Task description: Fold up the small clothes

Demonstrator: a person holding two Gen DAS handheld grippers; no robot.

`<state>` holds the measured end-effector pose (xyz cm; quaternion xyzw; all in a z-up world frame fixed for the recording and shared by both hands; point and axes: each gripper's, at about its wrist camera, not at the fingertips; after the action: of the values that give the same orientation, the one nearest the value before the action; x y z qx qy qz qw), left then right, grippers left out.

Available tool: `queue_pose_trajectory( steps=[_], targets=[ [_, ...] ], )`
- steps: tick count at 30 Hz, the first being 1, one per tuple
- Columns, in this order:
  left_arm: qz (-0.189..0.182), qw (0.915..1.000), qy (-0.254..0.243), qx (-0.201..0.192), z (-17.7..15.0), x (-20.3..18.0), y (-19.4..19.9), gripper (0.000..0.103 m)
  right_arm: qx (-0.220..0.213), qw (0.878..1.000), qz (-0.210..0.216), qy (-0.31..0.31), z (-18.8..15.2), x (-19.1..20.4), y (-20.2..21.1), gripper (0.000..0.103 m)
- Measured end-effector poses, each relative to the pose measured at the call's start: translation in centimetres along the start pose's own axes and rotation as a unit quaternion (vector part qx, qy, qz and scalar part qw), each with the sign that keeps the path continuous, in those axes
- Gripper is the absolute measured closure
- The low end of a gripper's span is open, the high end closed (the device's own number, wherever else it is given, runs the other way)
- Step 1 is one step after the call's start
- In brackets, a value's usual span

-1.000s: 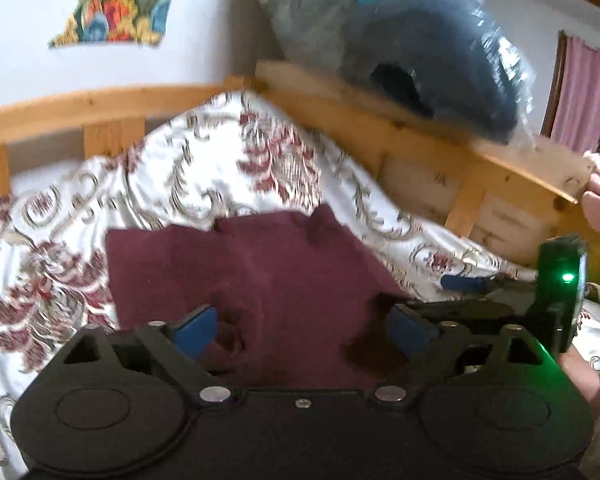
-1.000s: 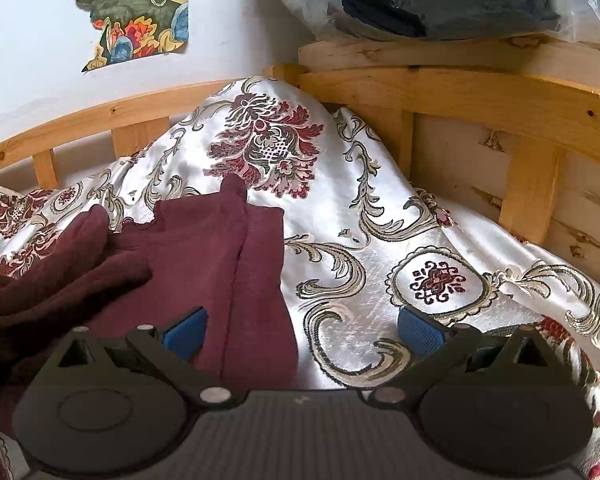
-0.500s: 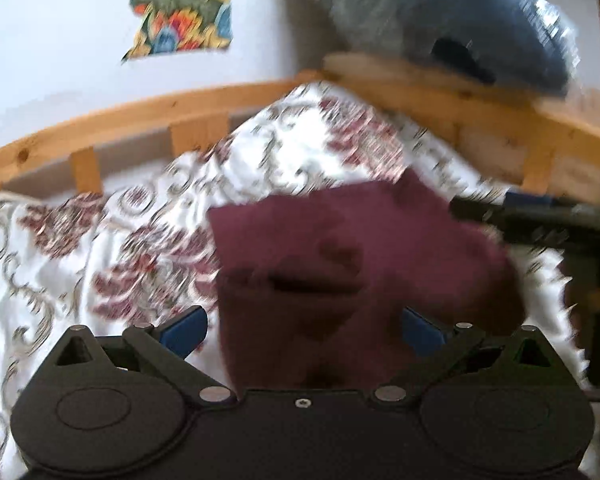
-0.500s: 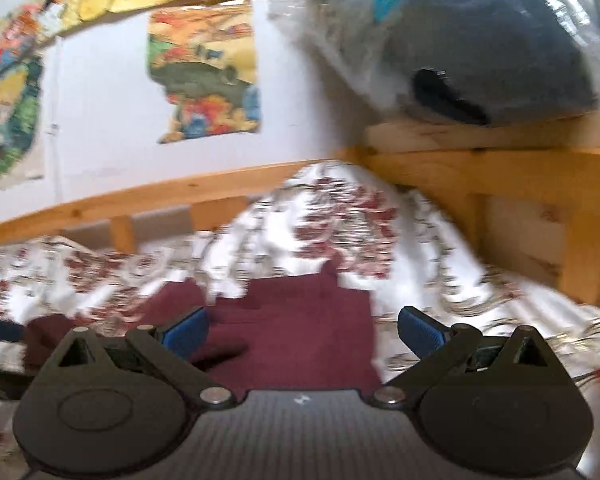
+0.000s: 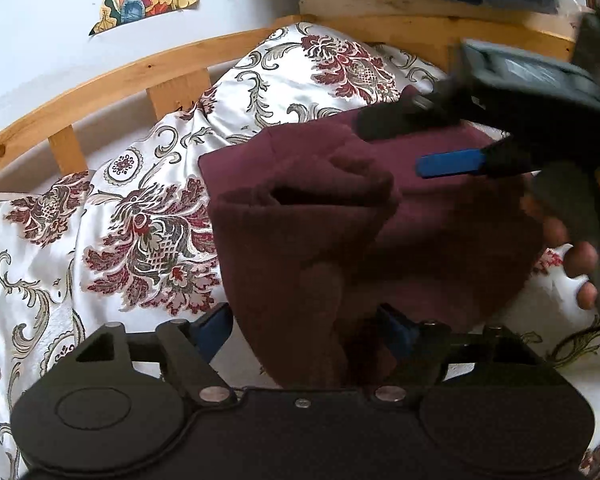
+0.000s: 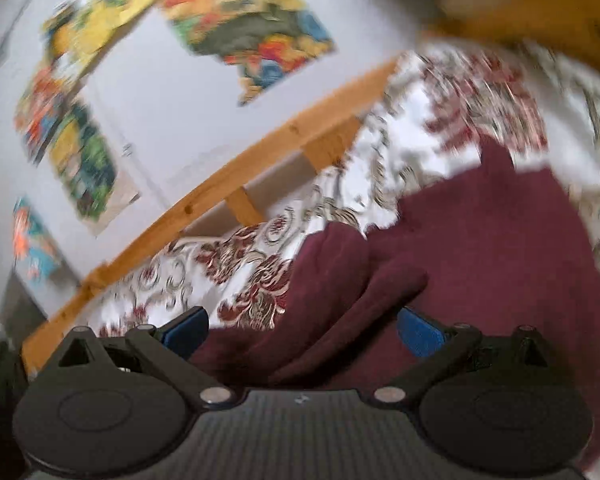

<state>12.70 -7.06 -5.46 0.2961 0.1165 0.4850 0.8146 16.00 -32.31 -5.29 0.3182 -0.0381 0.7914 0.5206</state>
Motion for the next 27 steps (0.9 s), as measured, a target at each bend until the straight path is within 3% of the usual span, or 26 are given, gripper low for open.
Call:
queue_pose_trajectory(
  steps=[3, 9, 12, 14, 15, 17, 20, 23, 27],
  targets=[
    [-0.010, 0.9999, 0.007, -0.003, 0.0, 0.5, 0.2, 0.024, 0.010, 0.999, -0.017, -0.041, 0.6, -0.9, -2.0, 0.000],
    [-0.003, 1.0000, 0.005, -0.004, 0.3, 0.9, 0.3, 0.033, 0.027, 0.996, -0.049, -0.064, 0.3, -2.0, -3.6, 0.000],
    [0.001, 0.9999, -0.009, -0.011, 0.4, 0.5, 0.6, 0.044, 0.029, 0.997, -0.057, -0.053, 0.2, -1.5, -3.6, 0.006],
    [0.000, 0.9998, -0.019, -0.011, 0.6, 0.1, 0.7, 0.060, 0.033, 0.996, -0.076, -0.036, 0.2, -1.1, -3.5, 0.024],
    [0.002, 0.9997, -0.021, -0.012, 0.6, -0.1, 0.8, 0.060, 0.034, 0.995, -0.087, -0.028, 0.2, -0.9, -3.4, 0.029],
    [0.001, 0.9996, -0.022, -0.017, 0.9, -0.4, 1.1, 0.067, 0.038, 0.994, -0.107, -0.008, 0.1, -0.3, -3.4, 0.054],
    [-0.001, 0.9989, -0.035, -0.031, 1.2, -1.3, 1.6, 0.068, 0.032, 0.992, -0.119, 0.028, 0.2, 0.4, -2.8, 0.078],
    [-0.005, 0.9965, -0.064, -0.053, 1.4, -3.0, 2.1, 0.069, 0.019, 0.989, -0.130, 0.074, 0.7, 1.1, -2.1, 0.083],
    [-0.024, 0.9919, -0.101, -0.073, 1.5, -5.5, 2.5, 0.070, 0.002, 0.973, -0.164, 0.166, 1.4, 2.2, -0.8, 0.084]
  ],
)
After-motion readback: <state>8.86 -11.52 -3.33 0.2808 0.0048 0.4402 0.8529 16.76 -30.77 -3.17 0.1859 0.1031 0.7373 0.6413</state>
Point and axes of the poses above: each gripper's, at about its wrist camera, not at the fingertips, and y roughly against the way its jaws point, x to its left, z to its top, and after that the axes turned 7 degrees about y, right-handed
